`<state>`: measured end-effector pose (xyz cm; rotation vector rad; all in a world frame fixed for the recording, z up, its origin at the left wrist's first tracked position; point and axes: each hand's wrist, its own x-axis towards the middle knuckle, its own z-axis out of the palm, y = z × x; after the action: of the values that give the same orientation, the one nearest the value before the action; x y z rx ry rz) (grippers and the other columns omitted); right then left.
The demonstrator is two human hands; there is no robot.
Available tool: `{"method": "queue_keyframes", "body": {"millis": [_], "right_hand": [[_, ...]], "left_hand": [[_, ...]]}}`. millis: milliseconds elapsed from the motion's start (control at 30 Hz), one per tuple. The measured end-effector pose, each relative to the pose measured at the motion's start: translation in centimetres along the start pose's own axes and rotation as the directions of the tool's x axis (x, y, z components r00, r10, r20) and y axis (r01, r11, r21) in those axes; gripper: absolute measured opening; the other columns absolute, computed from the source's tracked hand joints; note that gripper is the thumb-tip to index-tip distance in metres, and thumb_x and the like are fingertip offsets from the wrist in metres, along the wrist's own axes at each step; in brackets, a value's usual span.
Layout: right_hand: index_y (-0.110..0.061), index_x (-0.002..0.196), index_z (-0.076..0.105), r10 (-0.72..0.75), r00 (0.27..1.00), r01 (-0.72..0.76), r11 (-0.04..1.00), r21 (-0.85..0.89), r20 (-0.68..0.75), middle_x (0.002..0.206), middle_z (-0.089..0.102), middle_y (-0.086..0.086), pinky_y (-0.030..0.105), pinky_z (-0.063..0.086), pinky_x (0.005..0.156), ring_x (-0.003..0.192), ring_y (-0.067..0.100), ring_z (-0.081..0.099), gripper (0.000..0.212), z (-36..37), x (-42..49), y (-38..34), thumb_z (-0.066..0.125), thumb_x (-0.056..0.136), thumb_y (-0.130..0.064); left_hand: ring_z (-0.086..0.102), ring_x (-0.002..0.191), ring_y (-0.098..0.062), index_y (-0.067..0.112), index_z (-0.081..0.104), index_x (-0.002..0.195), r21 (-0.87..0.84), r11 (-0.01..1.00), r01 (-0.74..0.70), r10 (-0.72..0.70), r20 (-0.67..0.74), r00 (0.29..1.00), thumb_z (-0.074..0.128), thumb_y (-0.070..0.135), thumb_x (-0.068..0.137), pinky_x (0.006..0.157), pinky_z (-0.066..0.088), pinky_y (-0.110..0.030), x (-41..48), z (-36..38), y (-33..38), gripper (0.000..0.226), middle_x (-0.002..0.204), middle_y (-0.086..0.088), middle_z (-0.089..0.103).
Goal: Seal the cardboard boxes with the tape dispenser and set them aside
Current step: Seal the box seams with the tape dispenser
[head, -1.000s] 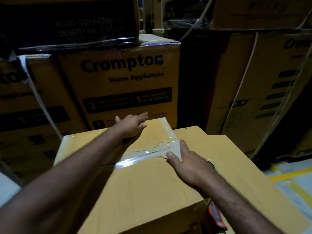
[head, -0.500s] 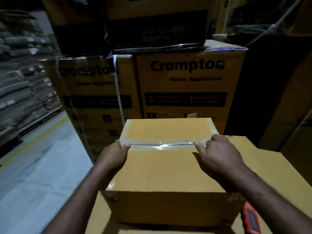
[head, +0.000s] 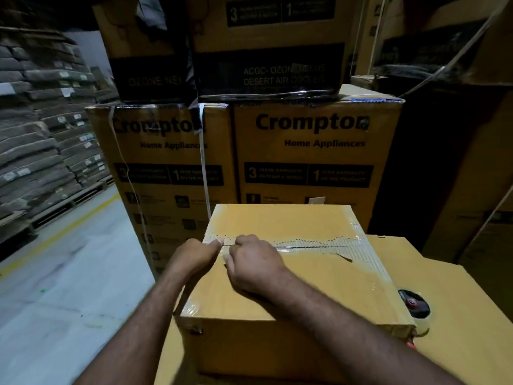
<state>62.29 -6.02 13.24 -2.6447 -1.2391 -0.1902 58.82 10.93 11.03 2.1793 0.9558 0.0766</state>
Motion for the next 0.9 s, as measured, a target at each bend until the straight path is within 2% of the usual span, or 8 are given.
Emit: {"method": "queue_keyframes", "body": {"millis": [167, 233, 300, 400, 567, 700, 833, 900], "right_hand": [[-0.017, 0.098, 0.068, 0.235, 0.972, -0.235, 0.970, -0.067, 0.001, 0.099, 0.058, 0.002, 0.033, 0.048, 0.076, 0.088, 0.021, 0.055, 0.041, -1.7, -3.9, 10.1, 0.032, 0.099, -0.038], [-0.018, 0.095, 0.068, 0.339, 0.939, -0.344, 0.929, -0.136, -0.059, 0.097, 0.060, 0.001, 0.031, 0.045, 0.071, 0.087, 0.021, 0.057, 0.041, -2.8, -6.1, 14.8, 0.033, 0.097, -0.039], [-0.020, 0.093, 0.069, 0.429, 0.894, -0.446, 0.874, -0.192, -0.127, 0.092, 0.060, -0.002, 0.032, 0.051, 0.071, 0.082, 0.016, 0.056, 0.038, -3.9, -8.0, 18.1, 0.036, 0.098, -0.039], [-0.020, 0.094, 0.069, 0.493, 0.849, -0.525, 0.826, -0.205, -0.190, 0.083, 0.055, -0.004, 0.031, 0.052, 0.066, 0.074, 0.011, 0.053, 0.033, -4.6, -8.8, 19.3, 0.042, 0.097, -0.038], [-0.018, 0.111, 0.063, 0.398, 0.903, -0.426, 0.877, -0.222, -0.160, 0.104, 0.059, 0.002, 0.033, 0.047, 0.074, 0.096, 0.021, 0.054, 0.025, -2.7, -5.7, 12.5, 0.048, 0.093, -0.027], [-0.017, 0.113, 0.064, 0.282, 0.959, -0.284, 0.951, -0.124, -0.037, 0.108, 0.060, 0.003, 0.036, 0.052, 0.080, 0.097, 0.023, 0.055, 0.030, -1.2, -1.4, 3.8, 0.052, 0.086, -0.015], [-0.018, 0.122, 0.065, 0.099, 0.995, -0.094, 0.988, -0.121, 0.033, 0.113, 0.055, 0.007, 0.046, 0.046, 0.091, 0.104, 0.026, 0.049, 0.036, 0.5, 1.5, -2.5, 0.065, 0.087, -0.022], [-0.023, 0.126, 0.064, 0.062, 0.997, -0.057, 0.993, -0.102, 0.050, 0.118, 0.052, 0.007, 0.049, 0.041, 0.096, 0.110, 0.027, 0.045, 0.035, 1.0, 1.6, -2.5, 0.061, 0.092, -0.026]], "left_hand": [[0.072, 0.073, -0.022, 0.014, 0.070, 0.093, 0.087, 0.995, 0.038, -0.031, -0.075, 0.997, 0.057, 0.065, 0.092, 0.076, 0.060, -0.036, 0.4, 0.5, 0.3, 0.053, 0.084, -0.002, 0.073], [0.070, 0.070, -0.021, 0.012, 0.070, 0.093, 0.144, 0.989, 0.036, -0.023, -0.092, 0.995, 0.054, 0.065, 0.093, 0.069, 0.058, -0.032, 0.6, 0.5, 0.6, 0.055, 0.082, -0.002, 0.072], [0.069, 0.069, -0.020, 0.012, 0.070, 0.093, 0.204, 0.979, 0.017, 0.008, -0.117, 0.993, 0.050, 0.064, 0.095, 0.063, 0.055, -0.030, 0.6, 0.7, 0.8, 0.056, 0.081, -0.001, 0.071], [0.071, 0.067, -0.018, 0.015, 0.070, 0.091, 0.215, 0.977, -0.010, 0.039, -0.132, 0.991, 0.045, 0.061, 0.099, 0.068, 0.060, -0.032, 0.5, 0.9, 0.4, 0.054, 0.079, 0.001, 0.071], [0.068, 0.068, -0.016, 0.016, 0.066, 0.088, 0.231, 0.971, -0.062, 0.096, -0.143, 0.985, 0.041, 0.054, 0.103, 0.060, 0.053, -0.027, -0.1, 0.9, 0.4, 0.048, 0.079, 0.003, 0.069], [0.069, 0.066, -0.015, 0.016, 0.065, 0.085, 0.195, 0.978, -0.068, 0.099, -0.151, 0.984, 0.041, 0.051, 0.104, 0.059, 0.053, -0.027, 0.1, 1.2, 0.0, 0.047, 0.077, 0.002, 0.070], [0.072, 0.072, -0.022, 0.012, 0.065, 0.093, 0.147, 0.989, 0.007, 0.004, -0.078, 0.997, 0.041, 0.053, 0.102, 0.074, 0.060, -0.035, 0.8, 0.6, -0.3, 0.049, 0.083, -0.005, 0.072], [0.073, 0.077, -0.026, 0.011, 0.065, 0.096, 0.089, 0.996, 0.014, -0.013, -0.012, 1.000, 0.041, 0.053, 0.102, 0.081, 0.060, -0.041, 1.1, 0.1, -0.5, 0.049, 0.088, -0.008, 0.073]]}}
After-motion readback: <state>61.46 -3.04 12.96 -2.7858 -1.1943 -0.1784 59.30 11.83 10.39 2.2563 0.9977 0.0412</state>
